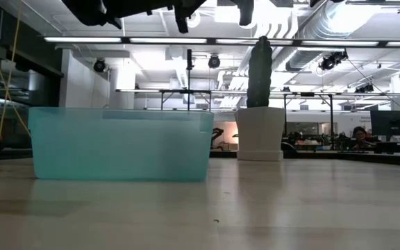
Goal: Pick and place pill bottles into a basket
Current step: Put the pill bottle into the blue bin
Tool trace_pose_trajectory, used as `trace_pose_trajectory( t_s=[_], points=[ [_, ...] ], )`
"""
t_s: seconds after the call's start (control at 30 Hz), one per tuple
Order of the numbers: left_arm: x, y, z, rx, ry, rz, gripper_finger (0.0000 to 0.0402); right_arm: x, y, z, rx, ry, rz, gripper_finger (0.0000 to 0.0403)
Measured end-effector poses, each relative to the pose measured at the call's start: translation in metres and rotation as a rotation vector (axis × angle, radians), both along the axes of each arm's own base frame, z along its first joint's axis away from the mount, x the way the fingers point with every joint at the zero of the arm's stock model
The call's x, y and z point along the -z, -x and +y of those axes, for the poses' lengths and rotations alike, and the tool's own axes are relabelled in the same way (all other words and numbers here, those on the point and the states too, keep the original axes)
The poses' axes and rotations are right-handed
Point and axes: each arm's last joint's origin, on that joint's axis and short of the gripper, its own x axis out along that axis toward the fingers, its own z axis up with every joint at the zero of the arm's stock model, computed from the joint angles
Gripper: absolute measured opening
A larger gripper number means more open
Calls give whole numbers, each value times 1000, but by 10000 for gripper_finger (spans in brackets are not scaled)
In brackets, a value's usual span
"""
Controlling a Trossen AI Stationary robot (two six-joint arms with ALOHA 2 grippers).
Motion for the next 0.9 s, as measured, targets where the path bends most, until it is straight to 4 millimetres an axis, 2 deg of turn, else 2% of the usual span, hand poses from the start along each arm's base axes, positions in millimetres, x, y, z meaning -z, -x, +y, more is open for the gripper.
trace_pose_trajectory(
  t_s=[0.13, 0.43, 0.7, 0.9],
  points=[
    [0, 0, 0, -5, -21, 0, 251, 0, 0, 0, -3, 1, 1, 163],
    [0, 0, 0, 8, -14, 3, 222, -1, 0, 0, 5, 40, -8, 161],
    [-6, 9, 9, 68, 10, 43, 251, 0, -1, -1, 11, 50, -9, 161],
    [-13, 22, 16, 96, 42, 94, 254, 0, -1, -2, 19, 63, -8, 160]
  ],
)
